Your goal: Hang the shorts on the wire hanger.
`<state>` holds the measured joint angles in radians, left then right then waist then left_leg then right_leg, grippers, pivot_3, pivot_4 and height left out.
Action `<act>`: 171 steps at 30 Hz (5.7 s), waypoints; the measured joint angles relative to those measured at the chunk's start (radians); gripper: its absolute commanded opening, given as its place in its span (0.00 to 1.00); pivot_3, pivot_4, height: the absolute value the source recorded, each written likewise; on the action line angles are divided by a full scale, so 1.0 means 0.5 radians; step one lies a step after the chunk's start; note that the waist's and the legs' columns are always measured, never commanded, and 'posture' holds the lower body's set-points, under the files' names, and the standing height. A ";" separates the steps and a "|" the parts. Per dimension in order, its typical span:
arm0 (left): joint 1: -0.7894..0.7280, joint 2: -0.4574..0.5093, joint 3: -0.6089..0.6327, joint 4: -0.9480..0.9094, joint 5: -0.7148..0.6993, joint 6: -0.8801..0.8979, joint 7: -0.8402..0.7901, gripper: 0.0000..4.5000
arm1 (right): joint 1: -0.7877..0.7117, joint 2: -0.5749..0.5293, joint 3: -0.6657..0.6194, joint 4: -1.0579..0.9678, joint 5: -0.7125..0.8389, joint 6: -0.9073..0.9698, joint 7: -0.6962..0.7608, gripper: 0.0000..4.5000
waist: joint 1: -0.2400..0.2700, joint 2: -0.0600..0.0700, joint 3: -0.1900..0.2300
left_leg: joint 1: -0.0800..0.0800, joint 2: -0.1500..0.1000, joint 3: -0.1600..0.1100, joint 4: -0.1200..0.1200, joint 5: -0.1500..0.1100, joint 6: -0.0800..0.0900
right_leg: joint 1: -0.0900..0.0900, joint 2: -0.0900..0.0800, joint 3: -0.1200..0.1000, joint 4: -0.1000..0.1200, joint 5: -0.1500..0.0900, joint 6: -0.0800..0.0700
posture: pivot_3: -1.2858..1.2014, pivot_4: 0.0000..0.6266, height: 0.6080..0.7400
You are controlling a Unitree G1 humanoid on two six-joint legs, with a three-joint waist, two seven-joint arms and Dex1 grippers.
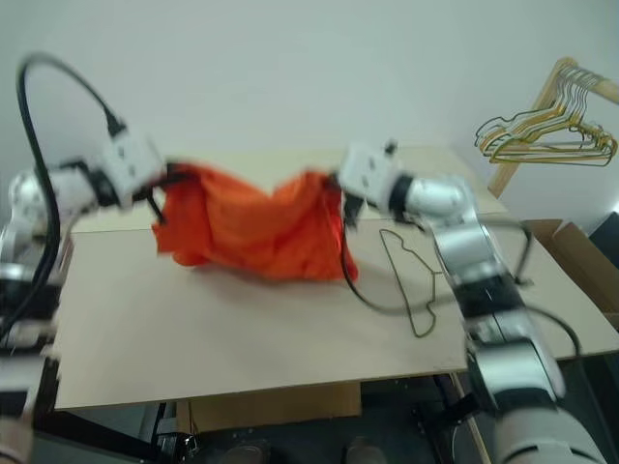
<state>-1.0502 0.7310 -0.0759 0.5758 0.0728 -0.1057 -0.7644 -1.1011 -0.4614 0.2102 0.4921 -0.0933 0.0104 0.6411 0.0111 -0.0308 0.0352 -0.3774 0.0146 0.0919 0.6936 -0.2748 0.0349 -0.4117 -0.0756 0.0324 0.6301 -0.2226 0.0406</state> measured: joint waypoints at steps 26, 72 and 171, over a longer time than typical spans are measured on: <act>0.719 -0.092 -0.127 0.163 0.094 -0.834 0.653 0.00 | 0.216 -0.153 0.279 1.372 -0.649 -1.804 -0.874 0.00 | -0.219 0.005 0.001 | -0.022 0.000 -0.007 -0.027 0.008 -0.004 | -0.036 -0.034 -0.068 -0.001 0.007 -0.009 | 0.53 0.00 1.00; 2.722 0.777 1.107 -2.289 -1.225 0.718 -1.143 0.99 | 2.334 -1.156 -0.268 -1.424 0.433 -0.487 0.523 1.00 | -0.032 0.004 0.000 | 0.049 0.006 0.012 -0.025 -0.016 0.030 | 0.021 -0.036 -0.050 -0.001 -0.014 -0.020 | 0.52 0.00 1.00; 0.207 -0.200 -0.506 -0.496 -0.618 1.314 -1.224 0.01 | 0.990 -1.007 -0.004 -0.694 -1.242 -1.226 -1.022 0.00 | -0.273 -0.009 -0.010 | -0.007 0.000 0.013 0.008 -0.029 0.041 | -0.021 -0.034 -0.040 -0.001 -0.005 0.003 | 0.46 0.00 1.00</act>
<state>-0.9469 0.6311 -0.3289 0.3276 -0.2362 0.5514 -1.3764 -0.6064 -0.9649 0.2081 0.1451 -0.7141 -0.6028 0.1299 -0.1255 -0.0351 0.0300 -0.3811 0.0148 0.0983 0.6975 -0.2891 0.0555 -0.4223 -0.0923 0.0127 0.6297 -0.2253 0.0421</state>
